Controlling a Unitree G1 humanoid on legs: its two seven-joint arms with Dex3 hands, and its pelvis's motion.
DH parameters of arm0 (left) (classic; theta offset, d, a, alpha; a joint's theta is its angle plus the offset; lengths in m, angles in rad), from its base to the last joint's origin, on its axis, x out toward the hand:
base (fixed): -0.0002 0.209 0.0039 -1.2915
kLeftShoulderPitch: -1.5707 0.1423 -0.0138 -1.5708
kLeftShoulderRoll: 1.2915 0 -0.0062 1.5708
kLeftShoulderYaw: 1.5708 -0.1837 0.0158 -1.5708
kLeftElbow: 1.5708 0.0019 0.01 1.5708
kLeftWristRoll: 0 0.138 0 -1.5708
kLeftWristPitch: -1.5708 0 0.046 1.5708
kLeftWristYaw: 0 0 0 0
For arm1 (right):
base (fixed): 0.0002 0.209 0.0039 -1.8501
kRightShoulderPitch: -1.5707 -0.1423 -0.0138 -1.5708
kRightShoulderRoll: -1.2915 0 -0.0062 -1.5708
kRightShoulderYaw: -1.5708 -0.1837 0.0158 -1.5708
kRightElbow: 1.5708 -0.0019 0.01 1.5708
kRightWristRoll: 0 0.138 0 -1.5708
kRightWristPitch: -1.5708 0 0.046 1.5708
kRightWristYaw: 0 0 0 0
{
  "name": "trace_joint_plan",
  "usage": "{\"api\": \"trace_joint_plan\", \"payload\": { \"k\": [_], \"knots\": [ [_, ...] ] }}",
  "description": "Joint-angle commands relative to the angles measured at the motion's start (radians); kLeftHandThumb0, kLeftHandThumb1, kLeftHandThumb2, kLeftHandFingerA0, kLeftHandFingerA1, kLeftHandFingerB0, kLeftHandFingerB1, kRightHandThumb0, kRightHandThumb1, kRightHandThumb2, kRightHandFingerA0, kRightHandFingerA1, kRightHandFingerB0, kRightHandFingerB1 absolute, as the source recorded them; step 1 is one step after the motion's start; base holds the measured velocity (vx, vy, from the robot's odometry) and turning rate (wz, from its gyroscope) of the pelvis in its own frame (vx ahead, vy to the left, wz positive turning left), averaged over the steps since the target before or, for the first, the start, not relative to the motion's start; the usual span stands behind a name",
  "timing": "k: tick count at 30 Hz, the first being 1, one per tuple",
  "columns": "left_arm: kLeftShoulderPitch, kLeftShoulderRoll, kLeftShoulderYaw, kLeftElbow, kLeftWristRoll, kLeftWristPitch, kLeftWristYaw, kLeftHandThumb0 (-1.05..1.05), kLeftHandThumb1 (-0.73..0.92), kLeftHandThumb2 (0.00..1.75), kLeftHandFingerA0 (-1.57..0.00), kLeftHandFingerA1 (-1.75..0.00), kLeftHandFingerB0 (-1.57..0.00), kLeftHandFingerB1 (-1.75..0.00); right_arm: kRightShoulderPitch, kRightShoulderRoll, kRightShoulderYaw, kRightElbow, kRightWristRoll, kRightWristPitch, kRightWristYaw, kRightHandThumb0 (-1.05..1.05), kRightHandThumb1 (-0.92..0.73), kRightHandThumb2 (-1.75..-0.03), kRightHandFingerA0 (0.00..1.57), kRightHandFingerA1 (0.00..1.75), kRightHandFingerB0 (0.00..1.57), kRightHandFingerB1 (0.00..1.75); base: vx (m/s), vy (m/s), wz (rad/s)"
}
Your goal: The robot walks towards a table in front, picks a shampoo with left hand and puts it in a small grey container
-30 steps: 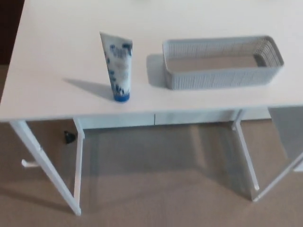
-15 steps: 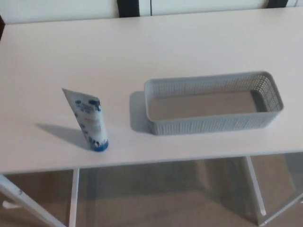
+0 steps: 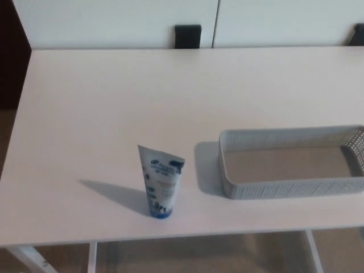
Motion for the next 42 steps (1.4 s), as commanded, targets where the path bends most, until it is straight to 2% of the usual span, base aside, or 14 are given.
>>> {"api": "trace_joint_plan", "payload": {
  "k": [1,4,7,15,16,18,22,28,32,42],
  "knots": [
    [0.008,0.01,-0.01,0.004,0.01,-0.025,0.006,-0.17,0.6,0.57,-0.75,-0.52,-0.5,-0.42,0.02,-0.006,-0.01,-0.001,0.005,-0.016,0.002,-0.26,-0.6,-0.58,0.77,0.5,0.54,0.42,0.0,0.0,0.0],
    [0.006,0.014,-0.017,0.002,0.012,-0.012,-0.001,-0.18,0.66,0.59,-0.7,-0.52,-0.46,-0.42,0.025,-0.005,-0.007,-0.003,0.002,-0.016,-0.003,-0.25,-0.62,-0.58,0.76,0.5,0.53,0.42,0.08,-0.116,-0.01],
    [0.0,0.016,-0.038,0.003,0.027,-0.012,0.013,-0.2,0.68,0.6,-0.7,-0.51,-0.49,-0.42,0.023,-0.008,-0.006,-0.005,0.0,-0.016,-0.007,-0.25,-0.62,-0.58,0.75,0.49,0.53,0.41,0.04,-0.207,0.08],
    [0.026,0.017,-0.049,-0.004,0.022,-0.038,-0.02,-0.2,0.62,0.57,-0.68,-0.51,-0.47,-0.41,0.024,-0.009,0.007,-0.004,-0.009,-0.013,-0.007,-0.26,-0.6,-0.58,0.78,0.5,0.54,0.41,0.01,0.013,-0.08],
    [0.03,0.016,-0.057,-0.01,0.029,-0.042,-0.023,-0.16,0.58,0.57,-0.6,-0.51,-0.43,-0.39,0.024,-0.009,0.005,-0.005,-0.005,-0.013,-0.004,-0.27,-0.62,-0.58,0.76,0.5,0.53,0.41,0.01,0.188,-0.06],
    [0.036,0.012,-0.073,-0.022,0.037,-0.045,-0.022,-0.16,0.56,0.56,-0.62,-0.51,-0.44,-0.39,0.022,-0.009,0.003,-0.004,-0.002,-0.012,-0.001,-0.27,-0.62,-0.58,0.76,0.5,0.53,0.41,0.0,0.314,0.14],
    [0.035,0.018,-0.093,-0.017,0.043,-0.047,-0.03,-0.18,0.62,0.58,-0.56,-0.48,-0.43,-0.39,0.022,-0.009,0.005,-0.004,-0.004,-0.013,-0.004,-0.27,-0.62,-0.58,0.79,0.5,0.55,0.42,0.03,0.232,0.06],
    [0.039,0.022,-0.092,-0.028,0.028,-0.034,-0.036,-0.18,0.61,0.58,-0.55,-0.48,-0.4,-0.39,0.023,-0.01,0.012,-0.004,-0.009,-0.017,-0.001,-0.27,-0.62,-0.58,0.77,0.5,0.54,0.42,0.06,-0.026,0.07],
    [0.039,0.022,-0.09,-0.021,0.028,-0.049,-0.038,-0.18,0.59,0.57,-0.6,-0.5,-0.41,-0.39,0.019,-0.007,0.009,-0.002,-0.005,-0.009,-0.003,-0.26,-0.64,-0.58,0.76,0.49,0.54,0.42,0.03,-0.06,0.01],
    [0.034,0.023,-0.084,-0.017,0.022,-0.036,-0.035,-0.18,0.6,0.57,-0.55,-0.48,-0.4,-0.39,0.022,-0.007,0.021,-0.005,-0.016,-0.011,-0.004,-0.28,-0.63,-0.58,0.73,0.48,0.53,0.41,0.0,0.0,0.0]
  ]
}}
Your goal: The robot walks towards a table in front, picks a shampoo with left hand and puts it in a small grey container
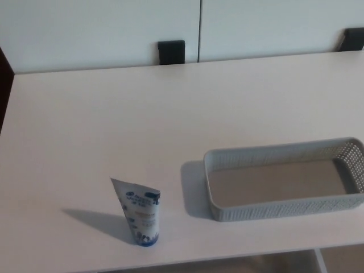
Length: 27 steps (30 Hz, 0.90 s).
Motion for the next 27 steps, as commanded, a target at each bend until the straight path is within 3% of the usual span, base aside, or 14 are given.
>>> {"api": "trace_joint_plan", "payload": {
  "k": [1,8,9,12,13,16,17,18,19,22,23,25,26,27],
  "knots": [
    [0.005,0.017,0.001,0.003,0.007,-0.016,-0.01,-0.2,0.6,0.58,-0.55,-0.48,-0.41,-0.39,0.009,-0.011,0.013,-0.001,-0.016,0.0,-0.004,-0.29,-0.63,-0.58,0.73,0.48,0.54,0.41,0.0,0.0,0.0],
    [0.012,0.018,0.011,-0.002,0.002,-0.026,0.004,-0.18,0.58,0.57,-0.54,-0.49,-0.42,-0.39,0.011,-0.006,0.02,0.003,-0.018,-0.003,-0.005,-0.28,-0.65,-0.59,0.72,0.48,0.53,0.41,0.0,0.0,0.0],
    [0.022,0.028,0.052,-0.023,-0.039,-0.006,0.005,-0.26,0.6,0.62,-0.5,-0.55,-0.22,-0.35,0.018,-0.01,0.02,0.002,-0.018,-0.005,-0.002,-0.28,-0.64,-0.59,0.73,0.49,0.53,0.41,0.0,0.0,0.0],
    [0.052,0.052,0.176,-0.106,-0.139,0.036,0.008,-0.22,0.61,0.58,-0.49,-0.58,-0.19,-0.31,0.028,-0.015,0.017,0.0,-0.017,-0.01,0.008,-0.27,-0.63,-0.58,0.7,0.48,0.52,0.41,0.0,0.0,0.0],
    [0.07,0.064,0.199,-0.165,-0.147,0.033,0.003,-0.28,0.62,0.6,-0.24,-0.45,-0.1,-0.23,0.026,-0.019,0.009,0.0,-0.008,-0.006,0.013,-0.27,-0.64,-0.59,0.71,0.49,0.54,0.42,0.0,0.0,0.0],
    [0.084,0.054,0.219,-0.209,-0.137,0.055,0.005,-0.28,0.62,0.6,-0.24,-0.45,-0.1,-0.23,0.026,-0.019,0.006,0.0,-0.009,-0.006,0.014,-0.27,-0.64,-0.59,0.71,0.49,0.54,0.42,0.0,0.0,0.0],
    [0.118,0.096,0.326,-0.342,-0.231,0.021,-0.039,-0.38,0.56,0.62,-0.06,-0.23,-0.07,-0.21,0.028,-0.034,0.005,0.003,-0.009,-0.005,0.028,-0.31,-0.66,-0.59,0.72,0.5,0.54,0.41,0.0,0.0,0.0],
    [0.138,0.104,0.368,-0.418,-0.264,0.033,-0.05,-0.47,0.5,0.68,-0.09,-0.37,-0.08,-0.2,0.026,-0.036,0.005,0.003,-0.01,-0.003,0.029,-0.31,-0.65,-0.59,0.72,0.5,0.54,0.41,0.0,0.0,0.0],
    [0.166,0.103,0.412,-0.543,-0.292,0.058,-0.026,-0.28,0.46,0.95,0.0,-0.49,0.0,-0.49,0.026,-0.036,0.008,0.003,-0.014,-0.005,0.026,-0.3,-0.66,-0.59,0.72,0.51,0.55,0.42,0.0,0.0,0.0],
    [0.183,0.09,0.437,-0.62,-0.294,0.087,-0.01,-0.28,0.46,0.95,0.0,-0.49,0.0,-0.49,0.026,-0.036,0.01,0.003,-0.016,-0.007,0.024,-0.3,-0.66,-0.59,0.72,0.51,0.55,0.42,0.0,0.0,0.0],
    [0.192,0.104,0.495,-0.812,-0.375,0.132,-0.012,-0.41,0.51,0.57,-0.19,-0.31,-0.09,-0.24,0.025,-0.036,0.015,0.002,-0.021,-0.007,0.023,-0.34,-0.67,-0.59,0.73,0.5,0.55,0.42,0.0,0.0,0.0],
    [0.217,0.107,0.539,-1.069,-0.466,0.181,0.001,-0.51,0.4,0.63,-0.18,-0.36,-0.1,-0.34,0.026,-0.036,0.016,0.001,-0.021,-0.005,0.027,-0.32,-0.66,-0.59,0.72,0.5,0.54,0.42,0.0,0.0,0.0],
    [0.235,0.112,0.552,-1.204,-0.522,0.212,-0.004,-0.27,0.3,0.85,0.0,-0.48,0.0,-0.48,0.027,-0.036,0.018,0.002,-0.022,-0.004,0.027,-0.31,-0.67,-0.59,0.71,0.5,0.53,0.42,0.0,0.0,0.0],
    [0.242,0.117,0.551,-1.271,-0.54,0.217,-0.002,-0.27,0.27,0.83,0.0,-0.48,0.0,-0.48,0.026,-0.035,0.019,0.004,-0.023,-0.001,0.025,-0.31,-0.65,-0.59,0.71,0.49,0.53,0.41,0.0,0.0,0.0]
  ]
}}
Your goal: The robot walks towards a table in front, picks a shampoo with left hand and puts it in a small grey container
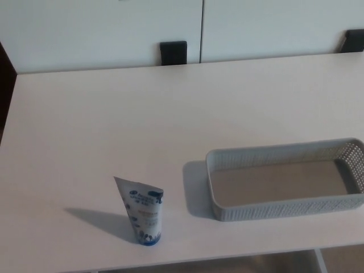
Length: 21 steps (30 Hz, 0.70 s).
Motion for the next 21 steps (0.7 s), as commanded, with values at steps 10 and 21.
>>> {"api": "trace_joint_plan", "payload": {
  "k": [10,21],
  "knots": [
    [0.088,0.069,-0.056,-1.017,-0.294,0.142,-0.12,-0.4,0.29,0.69,-0.01,-0.28,-0.01,-0.22,0.012,-0.024,0.008,0.002,-0.011,-0.005,0.017,-0.34,-0.67,-0.59,0.71,0.49,0.54,0.41,0.0,0.0,0.0],
    [0.072,0.029,-0.303,-0.99,-0.094,0.051,-0.208,-0.55,0.36,0.71,0.0,-0.22,0.0,-0.06,-0.002,-0.025,0.009,0.009,-0.014,0.006,0.02,-0.33,-0.66,-0.59,0.7,0.48,0.54,0.41,0.0,0.0,0.0]
  ]
}}
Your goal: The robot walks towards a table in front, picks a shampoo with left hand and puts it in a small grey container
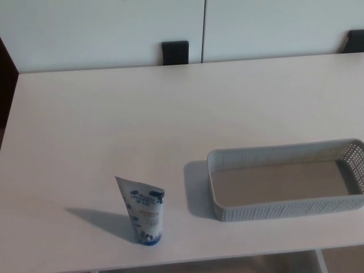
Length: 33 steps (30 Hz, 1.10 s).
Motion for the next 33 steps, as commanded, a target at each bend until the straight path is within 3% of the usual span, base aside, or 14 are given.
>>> {"api": "trace_joint_plan", "payload": {
  "k": [1,8,25,28,29,33],
  "knots": [
    [0.055,0.022,-0.189,-0.122,0.055,0.002,-0.153,-0.55,0.36,0.71,0.0,-0.22,0.0,-0.06,-0.003,-0.025,0.01,0.006,-0.017,0.007,0.01,-0.33,-0.66,-0.59,0.7,0.48,0.54,0.41,0.0,0.0,0.0],
    [0.067,0.018,-0.315,-0.045,0.117,-0.004,-0.154,-0.61,0.38,0.76,0.0,-0.22,0.0,-0.06,-0.005,-0.026,0.008,0.008,-0.017,0.013,0.016,-0.33,-0.66,-0.59,0.69,0.47,0.53,0.4,0.0,0.0,0.0],
    [0.046,0.005,-0.376,0.063,0.153,-0.009,-0.171,-0.61,0.38,0.73,0.0,-0.19,0.0,-0.04,-0.014,-0.022,0.026,0.011,-0.032,0.011,0.008,-0.35,-0.66,-0.59,0.71,0.47,0.55,0.4,0.0,0.0,0.0],
    [0.03,-0.003,-0.408,0.081,0.167,0.003,-0.171,-0.51,0.34,0.73,0.0,-0.26,0.0,-0.14,-0.01,-0.024,0.017,0.007,-0.022,0.003,0.017,-0.31,-0.66,-0.59,0.69,0.47,0.53,0.4,0.0,0.0,0.0],
    [0.027,-0.007,-0.417,0.082,0.17,0.005,-0.17,-0.57,0.37,0.73,0.0,-0.19,0.0,-0.06,-0.011,-0.023,0.015,0.008,-0.021,0.006,0.017,-0.34,-0.66,-0.59,0.7,0.48,0.54,0.41,0.0,0.0,0.0],
    [0.015,-0.019,-0.458,0.079,0.211,-0.023,-0.161,-0.53,0.34,0.75,-0.02,-0.35,-0.01,-0.18,-0.015,-0.018,0.013,0.014,-0.023,0.012,0.018,-0.35,-0.66,-0.59,0.7,0.47,0.54,0.4,0.0,0.0,0.0]
  ]
}}
